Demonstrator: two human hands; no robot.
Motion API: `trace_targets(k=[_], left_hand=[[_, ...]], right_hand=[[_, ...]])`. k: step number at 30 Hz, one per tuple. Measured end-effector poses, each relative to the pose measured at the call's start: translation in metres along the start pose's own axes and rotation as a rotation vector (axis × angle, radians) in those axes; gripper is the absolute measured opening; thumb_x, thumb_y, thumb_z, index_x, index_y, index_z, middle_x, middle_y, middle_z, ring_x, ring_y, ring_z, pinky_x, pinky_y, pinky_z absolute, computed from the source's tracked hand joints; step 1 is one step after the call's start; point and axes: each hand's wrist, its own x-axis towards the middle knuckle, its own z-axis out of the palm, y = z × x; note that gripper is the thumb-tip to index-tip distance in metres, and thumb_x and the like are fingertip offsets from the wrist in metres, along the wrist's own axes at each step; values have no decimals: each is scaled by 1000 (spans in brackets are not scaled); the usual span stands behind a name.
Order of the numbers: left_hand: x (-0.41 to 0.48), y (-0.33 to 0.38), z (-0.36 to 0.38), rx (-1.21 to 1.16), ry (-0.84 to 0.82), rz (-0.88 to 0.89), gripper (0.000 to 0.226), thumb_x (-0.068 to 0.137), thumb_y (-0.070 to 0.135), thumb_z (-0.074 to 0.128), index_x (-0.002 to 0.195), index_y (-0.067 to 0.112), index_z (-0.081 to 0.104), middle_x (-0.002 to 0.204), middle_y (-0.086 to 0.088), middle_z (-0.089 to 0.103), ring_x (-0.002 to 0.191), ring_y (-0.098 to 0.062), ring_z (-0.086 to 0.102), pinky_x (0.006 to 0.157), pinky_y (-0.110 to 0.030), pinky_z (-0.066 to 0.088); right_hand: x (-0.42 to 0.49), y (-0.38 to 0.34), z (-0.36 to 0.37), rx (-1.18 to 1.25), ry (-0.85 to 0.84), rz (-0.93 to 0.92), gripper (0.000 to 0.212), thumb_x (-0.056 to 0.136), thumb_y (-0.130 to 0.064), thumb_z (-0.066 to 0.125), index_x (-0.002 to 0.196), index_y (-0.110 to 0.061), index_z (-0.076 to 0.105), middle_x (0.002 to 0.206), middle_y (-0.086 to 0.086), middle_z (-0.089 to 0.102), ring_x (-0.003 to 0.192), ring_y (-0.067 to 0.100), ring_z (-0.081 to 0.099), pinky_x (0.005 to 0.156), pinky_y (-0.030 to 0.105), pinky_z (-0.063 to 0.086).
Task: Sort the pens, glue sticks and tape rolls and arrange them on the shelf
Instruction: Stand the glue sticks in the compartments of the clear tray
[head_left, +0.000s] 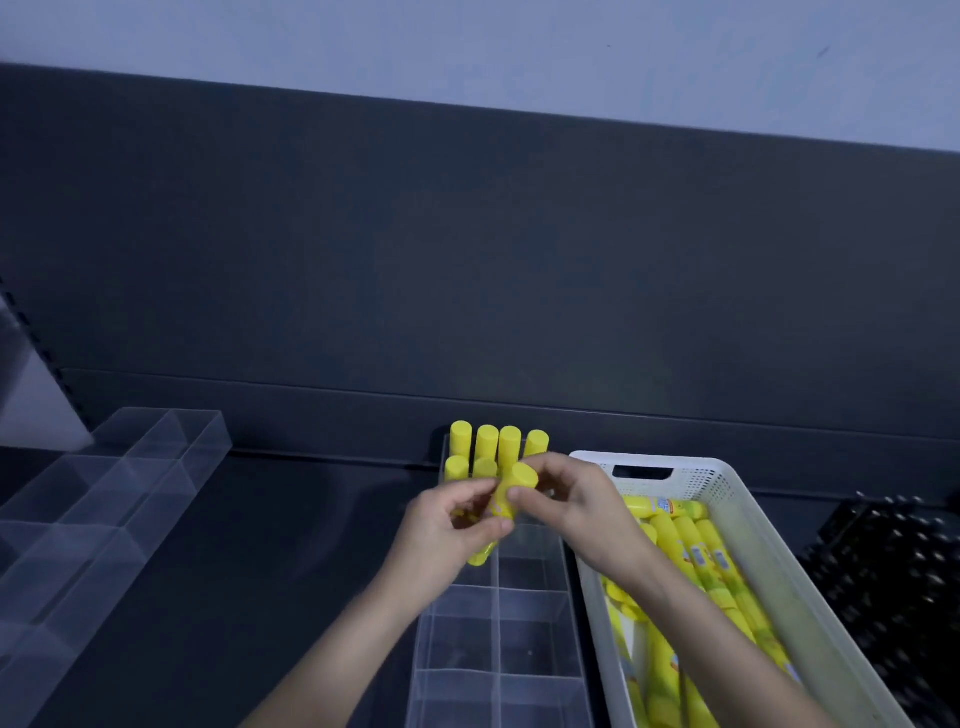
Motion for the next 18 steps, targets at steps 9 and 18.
trace_targets(k=[9, 18], left_hand=[[-11, -29, -15, 675, -261, -60, 44, 80, 36, 70, 121, 24, 61, 127, 9, 51, 122, -5, 44, 105, -19, 33], [-12, -34, -15, 676, -252, -43, 20, 82, 35, 67, 86, 17, 74, 105, 15, 49, 103, 2, 43, 97, -24, 39]], right_hand=[[36, 29, -14, -438, 132, 98, 16, 83, -17, 64, 96, -8, 65, 84, 10, 66, 80, 25, 59, 71, 27, 42], [40, 47, 7, -553, 39, 128, 31, 86, -21, 60, 115, -8, 59, 100, 15, 67, 95, 29, 61, 81, 30, 46]])
